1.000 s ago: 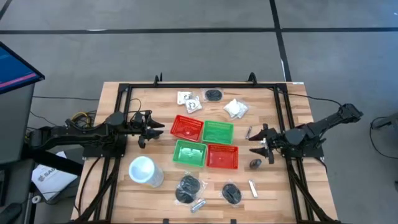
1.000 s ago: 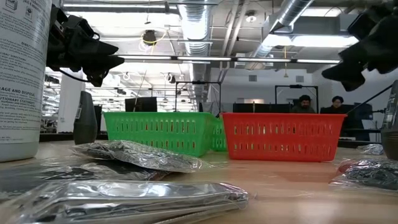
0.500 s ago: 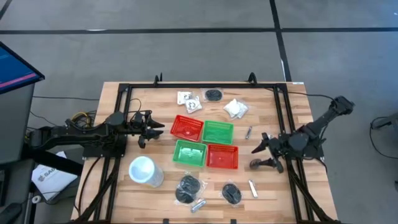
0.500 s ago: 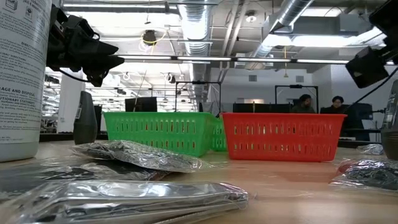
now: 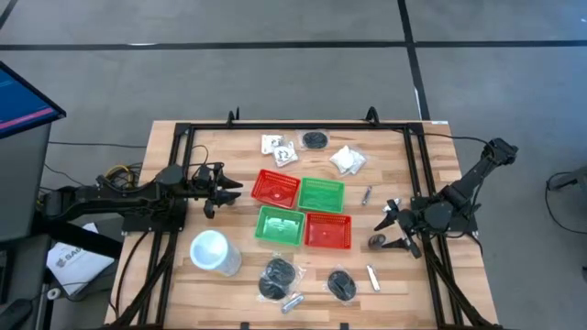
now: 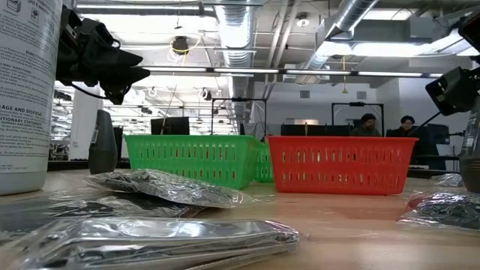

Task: Pick & Place Travel size toiletries
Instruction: Put the black deodorant into the bottom right red bin

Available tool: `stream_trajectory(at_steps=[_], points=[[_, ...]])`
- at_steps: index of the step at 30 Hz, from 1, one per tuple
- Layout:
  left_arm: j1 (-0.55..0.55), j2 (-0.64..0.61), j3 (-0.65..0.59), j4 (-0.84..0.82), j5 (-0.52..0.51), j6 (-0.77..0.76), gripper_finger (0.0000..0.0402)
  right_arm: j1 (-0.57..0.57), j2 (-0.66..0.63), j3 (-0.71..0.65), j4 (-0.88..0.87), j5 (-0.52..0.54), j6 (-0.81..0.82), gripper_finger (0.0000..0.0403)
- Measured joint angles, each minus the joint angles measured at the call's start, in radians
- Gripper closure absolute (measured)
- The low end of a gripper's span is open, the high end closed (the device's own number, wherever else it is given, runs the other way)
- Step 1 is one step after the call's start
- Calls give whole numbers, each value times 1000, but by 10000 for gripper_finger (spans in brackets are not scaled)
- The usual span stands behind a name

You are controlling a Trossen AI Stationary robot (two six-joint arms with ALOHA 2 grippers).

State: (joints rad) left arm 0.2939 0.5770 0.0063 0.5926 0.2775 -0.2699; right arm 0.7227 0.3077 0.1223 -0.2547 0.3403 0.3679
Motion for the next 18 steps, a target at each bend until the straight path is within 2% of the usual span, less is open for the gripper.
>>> stream_trajectory(at_steps=[11,18], points=[[0,0,0,0,0,-1,257,0,0,-25,-17,1,10,143],[0,0,0,0,0,-1,257,-1,51,-26,-6,1,48,143]])
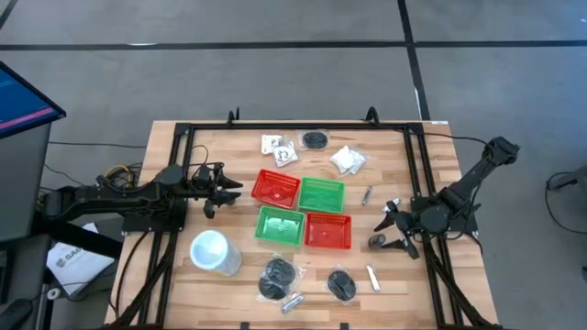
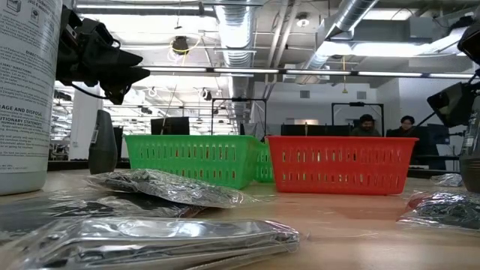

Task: Pick & Place Travel size toiletries
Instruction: Put the black deodorant into the bottom right red bin

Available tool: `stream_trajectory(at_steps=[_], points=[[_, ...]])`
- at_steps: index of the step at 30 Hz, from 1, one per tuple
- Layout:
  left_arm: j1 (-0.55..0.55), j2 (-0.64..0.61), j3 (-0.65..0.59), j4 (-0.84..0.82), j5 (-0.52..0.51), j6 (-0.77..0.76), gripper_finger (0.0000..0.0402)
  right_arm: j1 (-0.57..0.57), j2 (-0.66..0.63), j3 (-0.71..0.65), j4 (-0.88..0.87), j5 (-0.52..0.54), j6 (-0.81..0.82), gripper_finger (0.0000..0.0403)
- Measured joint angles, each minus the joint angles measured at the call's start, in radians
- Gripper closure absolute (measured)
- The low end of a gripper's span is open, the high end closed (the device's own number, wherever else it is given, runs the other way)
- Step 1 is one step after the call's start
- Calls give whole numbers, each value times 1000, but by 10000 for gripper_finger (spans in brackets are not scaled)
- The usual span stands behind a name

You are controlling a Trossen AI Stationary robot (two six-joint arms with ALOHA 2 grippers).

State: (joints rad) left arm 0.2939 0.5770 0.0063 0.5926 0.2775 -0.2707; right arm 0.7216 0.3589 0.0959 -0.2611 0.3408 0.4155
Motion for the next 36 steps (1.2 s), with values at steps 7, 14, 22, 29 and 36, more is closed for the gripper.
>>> stream_trajectory(at_steps=[7,14,22,29,36], points=[[0,0,0,0,0,1,257,-3,104,-2,20,0,56,143],[0,0,0,0,0,2,257,-3,221,-2,123,0,57,143],[0,0,0,0,0,2,257,-3,366,-2,197,0,57,143],[0,0,0,0,0,2,257,-3,481,-2,262,1,57,143],[0,0,0,0,0,1,257,-3,581,-2,331,11,57,143]])
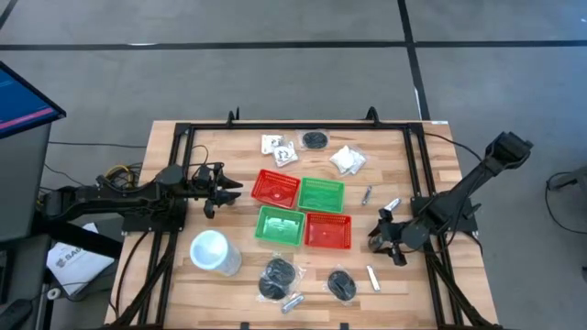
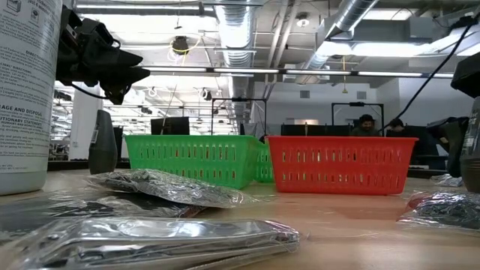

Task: Pick & Place Travel size toiletries
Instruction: Put the black deodorant into the bottom right red bin

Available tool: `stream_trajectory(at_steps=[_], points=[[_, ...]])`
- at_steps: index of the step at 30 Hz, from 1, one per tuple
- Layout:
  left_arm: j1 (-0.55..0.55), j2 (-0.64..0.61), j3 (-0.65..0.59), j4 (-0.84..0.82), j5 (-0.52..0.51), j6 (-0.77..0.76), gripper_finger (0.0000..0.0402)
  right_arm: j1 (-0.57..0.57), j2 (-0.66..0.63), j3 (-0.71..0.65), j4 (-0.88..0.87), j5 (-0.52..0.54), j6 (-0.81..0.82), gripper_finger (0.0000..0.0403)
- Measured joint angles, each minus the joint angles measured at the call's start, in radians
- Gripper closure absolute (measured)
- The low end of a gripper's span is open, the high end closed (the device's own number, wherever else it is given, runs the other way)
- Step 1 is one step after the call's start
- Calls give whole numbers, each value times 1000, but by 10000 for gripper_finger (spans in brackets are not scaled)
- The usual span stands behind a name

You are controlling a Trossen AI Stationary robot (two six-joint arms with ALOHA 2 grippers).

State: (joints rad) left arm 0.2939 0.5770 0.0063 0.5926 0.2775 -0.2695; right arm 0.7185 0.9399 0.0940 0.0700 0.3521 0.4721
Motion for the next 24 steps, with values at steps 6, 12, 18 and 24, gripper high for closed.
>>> stream_trajectory(at_steps=[6,12,18,24], points=[[0,0,0,0,0,0,257,0,64,0,42,16,0,156],[0,0,0,0,0,0,257,0,103,0,81,16,-1,207],[0,0,0,0,0,0,257,0,107,0,100,15,-3,207],[0,0,0,0,0,0,257,-6,106,8,101,16,0,207]])
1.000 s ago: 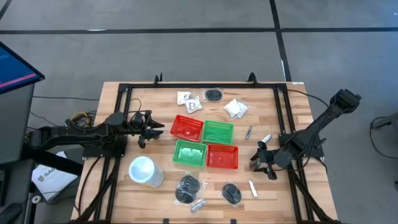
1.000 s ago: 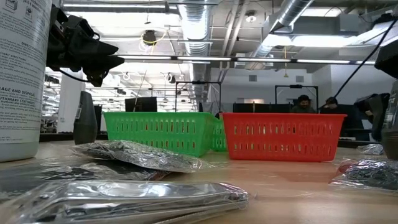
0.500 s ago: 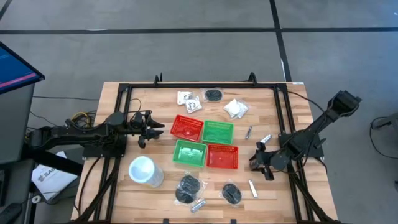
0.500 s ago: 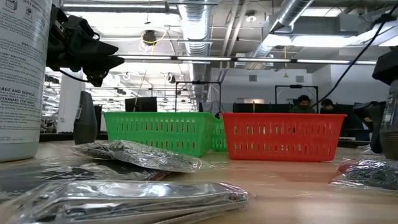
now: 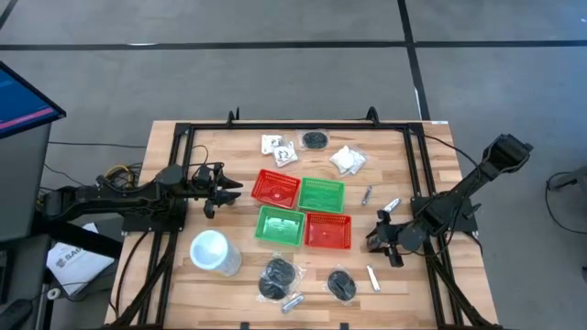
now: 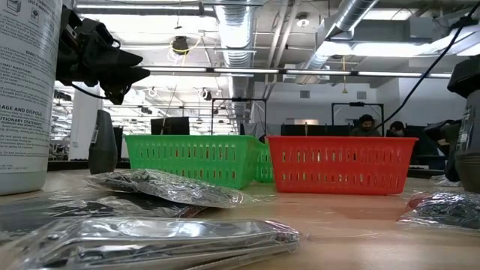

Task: Pick & Place Travel size toiletries
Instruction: Put the black deodorant into the bottom right red bin

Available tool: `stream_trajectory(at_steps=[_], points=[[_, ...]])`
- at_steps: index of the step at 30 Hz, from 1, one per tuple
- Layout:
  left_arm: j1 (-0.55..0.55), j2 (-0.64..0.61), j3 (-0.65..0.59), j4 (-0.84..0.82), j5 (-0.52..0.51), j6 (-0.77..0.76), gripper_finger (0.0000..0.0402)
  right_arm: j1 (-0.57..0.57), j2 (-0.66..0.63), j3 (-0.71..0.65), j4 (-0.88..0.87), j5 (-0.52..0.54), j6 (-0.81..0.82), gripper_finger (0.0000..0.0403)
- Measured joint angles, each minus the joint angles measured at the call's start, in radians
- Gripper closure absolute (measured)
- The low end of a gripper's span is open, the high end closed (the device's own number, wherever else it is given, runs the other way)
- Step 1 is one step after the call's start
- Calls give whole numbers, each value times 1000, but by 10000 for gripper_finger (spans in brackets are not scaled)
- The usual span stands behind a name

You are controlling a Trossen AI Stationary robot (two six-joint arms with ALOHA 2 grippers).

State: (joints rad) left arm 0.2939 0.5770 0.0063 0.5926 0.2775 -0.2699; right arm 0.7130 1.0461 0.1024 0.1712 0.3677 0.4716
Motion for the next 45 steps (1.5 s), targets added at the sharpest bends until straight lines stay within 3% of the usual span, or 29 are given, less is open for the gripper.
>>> stream_trajectory(at_steps=[9,20,26,34,45], points=[[0,0,0,0,0,0,257,-51,-1,107,-148,0,-10,207],[0,0,0,2,0,0,257,-101,-1,335,-356,-3,-110,207],[0,0,0,9,0,0,257,-159,13,409,-370,-4,-116,207],[0,0,0,16,0,0,257,-277,152,479,-340,-66,-126,206],[0,0,0,25,0,0,257,-337,418,642,-251,-84,-246,203]])
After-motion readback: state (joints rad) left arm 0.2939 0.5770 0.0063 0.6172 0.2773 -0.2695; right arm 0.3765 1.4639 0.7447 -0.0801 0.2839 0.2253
